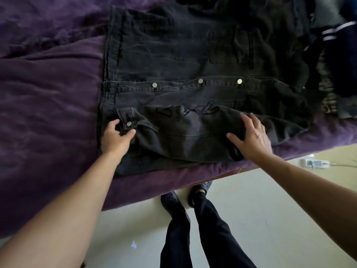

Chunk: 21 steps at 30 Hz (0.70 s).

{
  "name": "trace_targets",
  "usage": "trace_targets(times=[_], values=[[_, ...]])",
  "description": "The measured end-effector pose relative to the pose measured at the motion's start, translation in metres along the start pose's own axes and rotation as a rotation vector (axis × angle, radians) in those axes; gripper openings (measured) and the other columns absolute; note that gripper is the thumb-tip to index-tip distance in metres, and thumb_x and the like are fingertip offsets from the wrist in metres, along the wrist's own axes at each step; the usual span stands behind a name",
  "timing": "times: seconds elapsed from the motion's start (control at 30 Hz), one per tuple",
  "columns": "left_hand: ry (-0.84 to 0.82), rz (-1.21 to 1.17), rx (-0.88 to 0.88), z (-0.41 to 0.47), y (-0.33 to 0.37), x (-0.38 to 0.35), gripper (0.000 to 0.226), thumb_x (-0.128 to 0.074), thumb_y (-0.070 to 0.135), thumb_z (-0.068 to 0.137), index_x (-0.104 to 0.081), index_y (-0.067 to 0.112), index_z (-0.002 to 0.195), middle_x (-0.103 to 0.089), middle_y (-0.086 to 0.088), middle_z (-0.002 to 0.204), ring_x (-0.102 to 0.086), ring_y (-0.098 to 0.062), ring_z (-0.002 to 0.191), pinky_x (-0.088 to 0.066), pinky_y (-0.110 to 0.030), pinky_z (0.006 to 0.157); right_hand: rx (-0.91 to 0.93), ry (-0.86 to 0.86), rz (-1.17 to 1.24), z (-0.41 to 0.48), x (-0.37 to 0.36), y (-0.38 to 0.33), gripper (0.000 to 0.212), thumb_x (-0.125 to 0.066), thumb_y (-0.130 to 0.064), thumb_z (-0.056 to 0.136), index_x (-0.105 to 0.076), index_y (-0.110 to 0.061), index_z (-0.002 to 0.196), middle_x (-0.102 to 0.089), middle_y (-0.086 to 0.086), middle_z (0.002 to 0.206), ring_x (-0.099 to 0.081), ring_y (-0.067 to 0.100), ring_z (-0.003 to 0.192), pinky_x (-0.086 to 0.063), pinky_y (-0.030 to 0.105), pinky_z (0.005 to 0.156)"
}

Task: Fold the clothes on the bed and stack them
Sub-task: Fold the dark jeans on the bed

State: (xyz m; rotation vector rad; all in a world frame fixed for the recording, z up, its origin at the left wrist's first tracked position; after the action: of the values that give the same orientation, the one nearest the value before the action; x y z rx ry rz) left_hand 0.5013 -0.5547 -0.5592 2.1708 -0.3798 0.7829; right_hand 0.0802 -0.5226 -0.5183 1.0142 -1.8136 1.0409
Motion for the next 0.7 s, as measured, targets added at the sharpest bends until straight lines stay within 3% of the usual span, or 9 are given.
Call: trace_targets(times=[0.13,0.27,0.3,0.37,0.43,0.47,0.53,0.6,0.7], values=[[0.213,-0.083,-0.009,-0.008,0.015,0.02,0.045,-0.072,0.011,0.076,-0.061,0.014,0.119,-0.064,-0.011,0.114,-0.062,-0.026,0.099,-0.051,-0.031,0.085,-0.142,-0.026,0.086,0.02,0.005,0.011,0.084,-0.07,-0.038,0.083,-0.021,-0.027,0.15,-0.028,0.014,0.152,-0.032,0.036,0.136,-0.034,0.048,0.107],[0.317,0.235,0.089,-0.025,-0.025,0.072,0.049,-0.069,0.009,0.079,-0.051,0.014,0.125,-0.059,-0.019,0.12,-0.053,-0.038,0.113,-0.044,-0.045,0.093,-0.092,-0.137,0.004,0.019,-0.002,0.015,0.079,-0.067,-0.035,0.086,-0.023,-0.026,0.15,-0.017,0.014,0.158,-0.025,0.036,0.141,-0.03,0.049,0.112],[0.337,0.343,0.051,-0.031,-0.032,0.078,0.052,-0.069,0.008,0.077,-0.05,0.014,0.125,-0.056,-0.021,0.12,-0.049,-0.041,0.113,-0.043,-0.049,0.092,-0.037,-0.113,-0.013,0.014,0.0,0.01,0.076,-0.067,-0.034,0.086,-0.026,-0.025,0.149,-0.017,0.014,0.158,-0.025,0.037,0.14,-0.032,0.05,0.11],[0.386,0.471,-0.285,-0.045,-0.018,0.07,0.045,-0.066,0.004,0.073,-0.058,0.012,0.117,-0.055,-0.021,0.112,-0.049,-0.043,0.104,-0.043,-0.051,0.086,0.187,0.061,-0.049,-0.004,0.011,-0.012,0.065,-0.065,-0.028,0.084,-0.04,-0.021,0.143,-0.025,0.014,0.155,-0.034,0.038,0.135,-0.038,0.051,0.102],[0.221,0.522,-0.7,-0.072,0.004,0.033,0.041,-0.061,0.007,0.068,-0.065,0.013,0.108,-0.057,-0.014,0.107,-0.053,-0.039,0.1,-0.045,-0.046,0.083,0.471,0.16,-0.112,-0.03,0.007,-0.033,0.061,-0.059,-0.025,0.076,-0.051,-0.018,0.136,-0.035,0.013,0.151,-0.04,0.036,0.133,-0.041,0.05,0.098],[0.076,0.589,-0.804,-0.082,0.004,0.009,0.049,-0.063,0.011,0.064,-0.065,0.015,0.113,-0.058,-0.011,0.113,-0.053,-0.037,0.106,-0.045,-0.044,0.086,0.569,0.097,-0.183,-0.041,-0.006,-0.038,0.066,-0.06,-0.026,0.072,-0.05,-0.019,0.137,-0.035,0.012,0.152,-0.037,0.033,0.137,-0.04,0.05,0.1],[-0.177,0.808,-0.782,-0.088,-0.011,-0.031,0.077,-0.073,0.02,0.059,-0.052,0.022,0.134,-0.048,-0.009,0.137,-0.043,-0.032,0.129,-0.04,-0.043,0.099,0.581,-0.115,-0.368,-0.049,-0.039,-0.032,0.082,-0.068,-0.029,0.068,-0.039,-0.023,0.145,-0.026,0.009,0.157,-0.024,0.029,0.145,-0.031,0.052,0.108],[-0.252,0.921,-0.682,-0.077,-0.022,-0.047,0.091,-0.075,0.024,0.063,-0.036,0.026,0.145,-0.034,-0.006,0.15,-0.03,-0.026,0.14,-0.033,-0.041,0.106,0.482,-0.199,-0.439,-0.04,-0.054,-0.018,0.091,-0.074,-0.033,0.067,-0.033,-0.025,0.149,-0.024,0.005,0.158,-0.021,0.025,0.146,-0.025,0.051,0.112],[-0.137,0.974,-0.654,-0.062,-0.019,-0.047,0.067,-0.071,0.015,0.074,-0.049,0.019,0.137,-0.046,-0.005,0.141,-0.042,-0.027,0.129,-0.038,-0.042,0.095,0.452,-0.128,-0.381,-0.022,-0.05,-0.015,0.061,-0.067,-0.026,0.077,-0.053,-0.022,0.136,-0.047,0.002,0.146,-0.041,0.023,0.137,-0.031,0.051,0.106]])
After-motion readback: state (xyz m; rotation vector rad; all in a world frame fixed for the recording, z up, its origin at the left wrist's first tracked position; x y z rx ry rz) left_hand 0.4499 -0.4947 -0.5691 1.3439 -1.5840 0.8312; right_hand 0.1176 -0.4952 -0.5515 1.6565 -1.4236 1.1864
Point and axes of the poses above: each hand's wrist, its own z-axis towards the middle knuckle, its own x-axis out of the back of the hand, y = z × x, the point moved 7 cm from there along z, towards the middle knuckle
